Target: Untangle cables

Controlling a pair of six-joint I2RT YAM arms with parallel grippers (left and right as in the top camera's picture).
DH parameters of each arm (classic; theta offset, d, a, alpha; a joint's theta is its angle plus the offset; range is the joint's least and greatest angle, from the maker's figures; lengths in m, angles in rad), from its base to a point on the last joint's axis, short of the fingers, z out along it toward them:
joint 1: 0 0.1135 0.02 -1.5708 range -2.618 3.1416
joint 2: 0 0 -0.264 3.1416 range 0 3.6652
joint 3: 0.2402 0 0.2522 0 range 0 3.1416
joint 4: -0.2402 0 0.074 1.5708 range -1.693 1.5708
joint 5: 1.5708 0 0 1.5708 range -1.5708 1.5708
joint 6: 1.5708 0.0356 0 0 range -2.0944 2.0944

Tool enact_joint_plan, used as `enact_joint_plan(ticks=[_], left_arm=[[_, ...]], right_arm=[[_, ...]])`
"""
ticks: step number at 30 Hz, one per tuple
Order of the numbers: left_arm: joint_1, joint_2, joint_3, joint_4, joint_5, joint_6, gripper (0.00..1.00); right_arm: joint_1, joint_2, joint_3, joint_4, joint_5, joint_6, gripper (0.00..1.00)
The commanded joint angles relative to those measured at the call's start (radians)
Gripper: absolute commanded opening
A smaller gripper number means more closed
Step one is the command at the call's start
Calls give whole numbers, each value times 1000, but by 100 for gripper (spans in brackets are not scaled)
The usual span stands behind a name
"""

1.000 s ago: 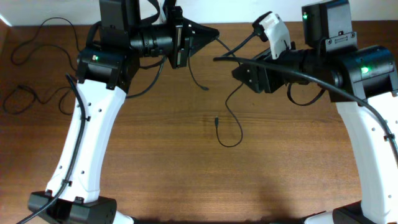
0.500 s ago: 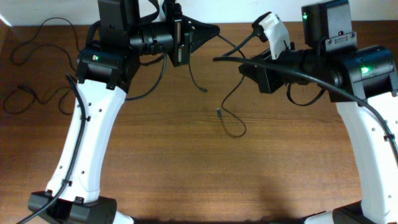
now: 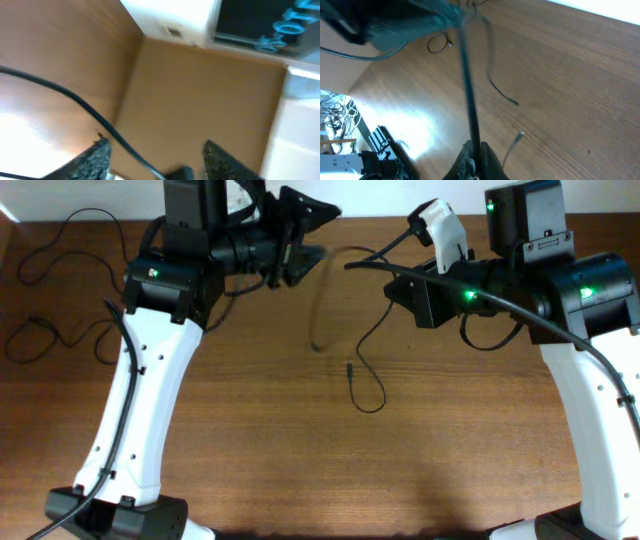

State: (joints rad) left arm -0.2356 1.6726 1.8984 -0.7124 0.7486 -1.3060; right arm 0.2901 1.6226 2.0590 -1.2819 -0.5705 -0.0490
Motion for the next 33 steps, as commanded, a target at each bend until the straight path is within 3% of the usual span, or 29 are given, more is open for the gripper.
enact_joint_plan(ticks=[1, 10, 18, 23, 27, 33], left_arm=[[0, -5, 9, -93, -238, 319, 77], [-62, -5, 9, -126, -165, 319, 80], [-111, -5, 9, -122, -110, 46, 66], [-111, -5, 9, 15, -17, 12, 65], [-112, -5, 9, 61, -3, -70, 55], [-154, -5, 9, 61, -5, -74, 58]], right_arm=[[6, 7, 6, 0, -9, 9, 4], [6, 7, 6, 1, -9, 9, 4], [6, 7, 6, -4, -9, 9, 4], [6, 7, 6, -4, -9, 9, 4], [6, 7, 6, -4, -10, 10, 4], [6, 7, 6, 1, -10, 29, 4]])
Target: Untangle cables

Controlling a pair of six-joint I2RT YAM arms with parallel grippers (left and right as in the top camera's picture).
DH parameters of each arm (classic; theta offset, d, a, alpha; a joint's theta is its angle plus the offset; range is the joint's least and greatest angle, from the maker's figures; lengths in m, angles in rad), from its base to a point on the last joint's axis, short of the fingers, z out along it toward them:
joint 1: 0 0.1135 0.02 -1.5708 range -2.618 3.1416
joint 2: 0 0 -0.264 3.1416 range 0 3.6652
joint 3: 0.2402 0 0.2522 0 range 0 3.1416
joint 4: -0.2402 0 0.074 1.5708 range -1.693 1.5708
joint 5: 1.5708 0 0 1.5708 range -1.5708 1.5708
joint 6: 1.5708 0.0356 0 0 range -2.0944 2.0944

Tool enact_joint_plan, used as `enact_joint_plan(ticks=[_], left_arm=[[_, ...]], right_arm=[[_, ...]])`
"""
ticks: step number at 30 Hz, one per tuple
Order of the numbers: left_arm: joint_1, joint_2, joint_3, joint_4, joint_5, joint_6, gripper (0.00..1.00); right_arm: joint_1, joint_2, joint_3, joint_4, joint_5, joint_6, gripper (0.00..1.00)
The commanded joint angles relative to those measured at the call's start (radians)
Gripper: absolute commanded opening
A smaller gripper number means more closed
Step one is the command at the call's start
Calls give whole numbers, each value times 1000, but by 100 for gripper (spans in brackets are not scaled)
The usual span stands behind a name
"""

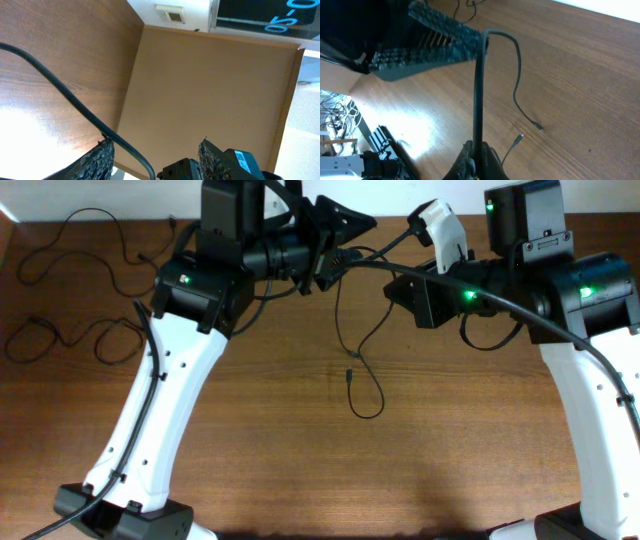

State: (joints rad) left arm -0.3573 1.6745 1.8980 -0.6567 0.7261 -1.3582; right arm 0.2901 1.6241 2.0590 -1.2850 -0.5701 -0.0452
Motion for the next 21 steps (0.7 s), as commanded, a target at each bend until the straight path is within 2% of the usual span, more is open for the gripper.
enact_joint_plan(ticks=[1, 5, 15, 19, 21], left_arm=[[-46, -7, 10, 5, 10, -22, 57], [-77, -7, 10, 4, -35, -31, 54], [-80, -7, 10, -12, -18, -43, 48], [-80, -7, 10, -15, -8, -43, 44], [-80, -7, 10, -16, -8, -43, 37]], right_arm=[[6, 6, 6, 6, -11, 28, 4], [6, 6, 6, 6, -10, 28, 4], [6, 6, 6, 6, 56, 34, 4], [5, 6, 6, 27, 92, 88, 4], [5, 6, 6, 26, 92, 87, 4]])
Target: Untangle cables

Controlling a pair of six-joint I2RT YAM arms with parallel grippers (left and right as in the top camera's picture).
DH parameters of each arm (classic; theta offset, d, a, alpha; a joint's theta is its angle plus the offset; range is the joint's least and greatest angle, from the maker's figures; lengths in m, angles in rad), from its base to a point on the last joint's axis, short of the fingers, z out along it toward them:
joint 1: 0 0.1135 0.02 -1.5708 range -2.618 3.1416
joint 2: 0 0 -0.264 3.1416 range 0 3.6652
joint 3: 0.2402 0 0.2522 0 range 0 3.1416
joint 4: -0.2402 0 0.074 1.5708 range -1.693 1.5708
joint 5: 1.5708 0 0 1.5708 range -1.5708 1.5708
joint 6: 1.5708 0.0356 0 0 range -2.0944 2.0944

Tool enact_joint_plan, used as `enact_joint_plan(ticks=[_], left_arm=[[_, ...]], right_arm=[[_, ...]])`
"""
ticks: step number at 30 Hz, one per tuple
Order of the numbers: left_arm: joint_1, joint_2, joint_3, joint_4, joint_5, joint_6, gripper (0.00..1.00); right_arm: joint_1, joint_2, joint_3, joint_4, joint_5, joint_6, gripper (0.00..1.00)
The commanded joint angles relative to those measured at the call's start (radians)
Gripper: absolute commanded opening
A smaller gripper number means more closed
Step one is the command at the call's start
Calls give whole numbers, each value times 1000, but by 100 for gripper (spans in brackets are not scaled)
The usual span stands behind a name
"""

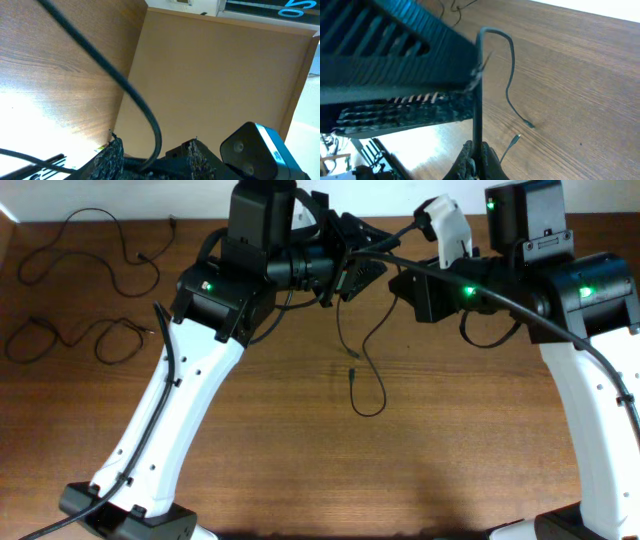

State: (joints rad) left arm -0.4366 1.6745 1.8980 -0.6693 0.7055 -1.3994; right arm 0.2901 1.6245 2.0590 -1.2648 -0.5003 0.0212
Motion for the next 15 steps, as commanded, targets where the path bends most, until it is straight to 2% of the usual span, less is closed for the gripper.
enact_joint_plan(ticks=[1, 2, 10, 15], left_arm=[[-1, -7, 10, -3, 13, -2, 34], [-1, -7, 10, -3, 13, -2, 32], [-8, -7, 10, -1, 13, -2, 38], [-8, -7, 10, -1, 13, -2, 30]], right_arm=[[5, 5, 6, 6, 22, 21, 4], [5, 5, 6, 6, 18, 21, 4], [24, 5, 6, 5, -12, 21, 4], [31, 5, 6, 5, -12, 21, 4]])
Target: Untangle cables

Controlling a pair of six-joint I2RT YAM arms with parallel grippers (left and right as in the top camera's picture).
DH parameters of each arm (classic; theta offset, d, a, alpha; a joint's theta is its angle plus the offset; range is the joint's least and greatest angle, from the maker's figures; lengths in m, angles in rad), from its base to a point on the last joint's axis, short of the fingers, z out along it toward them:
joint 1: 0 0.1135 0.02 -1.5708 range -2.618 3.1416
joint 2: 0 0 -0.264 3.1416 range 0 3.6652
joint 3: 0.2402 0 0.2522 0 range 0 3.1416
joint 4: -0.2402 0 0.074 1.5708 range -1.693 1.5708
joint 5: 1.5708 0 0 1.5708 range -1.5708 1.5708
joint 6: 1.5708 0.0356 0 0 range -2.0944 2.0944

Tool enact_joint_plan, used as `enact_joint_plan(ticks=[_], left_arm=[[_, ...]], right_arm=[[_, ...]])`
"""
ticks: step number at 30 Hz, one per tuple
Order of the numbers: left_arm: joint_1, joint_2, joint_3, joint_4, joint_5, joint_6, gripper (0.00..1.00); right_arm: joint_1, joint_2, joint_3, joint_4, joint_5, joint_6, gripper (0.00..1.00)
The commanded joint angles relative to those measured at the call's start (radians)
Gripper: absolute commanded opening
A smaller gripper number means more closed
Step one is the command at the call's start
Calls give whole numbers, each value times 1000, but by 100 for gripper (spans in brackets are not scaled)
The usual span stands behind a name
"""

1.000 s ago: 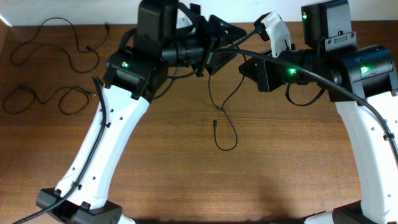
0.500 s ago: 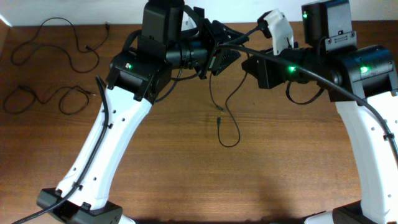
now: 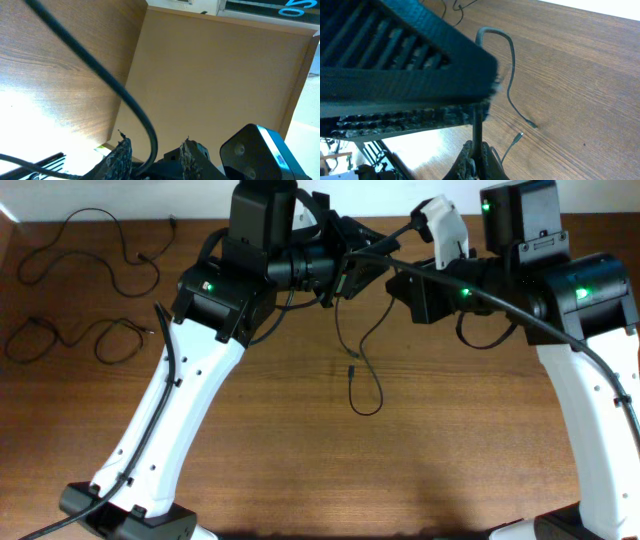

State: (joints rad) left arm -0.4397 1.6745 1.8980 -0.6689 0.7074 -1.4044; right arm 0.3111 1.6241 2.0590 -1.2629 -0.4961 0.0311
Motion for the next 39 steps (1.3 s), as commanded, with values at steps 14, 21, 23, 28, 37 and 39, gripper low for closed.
enact_joint_plan(ticks=[14, 21, 23, 28, 37, 39], left_arm=[[-6, -7, 9, -2, 11, 3, 19], [-6, -7, 10, -5, 11, 3, 17], [-6, -7, 10, -5, 11, 3, 10], [-6, -7, 9, -6, 11, 19, 0], [-5, -7, 9, -16, -85, 269, 0], [-5, -7, 10, -49, -153, 327, 0]], right_arm=[[10, 6, 6, 4, -16, 11, 4], [10, 6, 6, 4, -16, 11, 4], [10, 6, 6, 4, -16, 11, 4], [10, 6, 6, 3, -16, 11, 12], [8, 6, 6, -21, 70, 51, 59], [-1, 6, 6, -32, 115, 108, 66]])
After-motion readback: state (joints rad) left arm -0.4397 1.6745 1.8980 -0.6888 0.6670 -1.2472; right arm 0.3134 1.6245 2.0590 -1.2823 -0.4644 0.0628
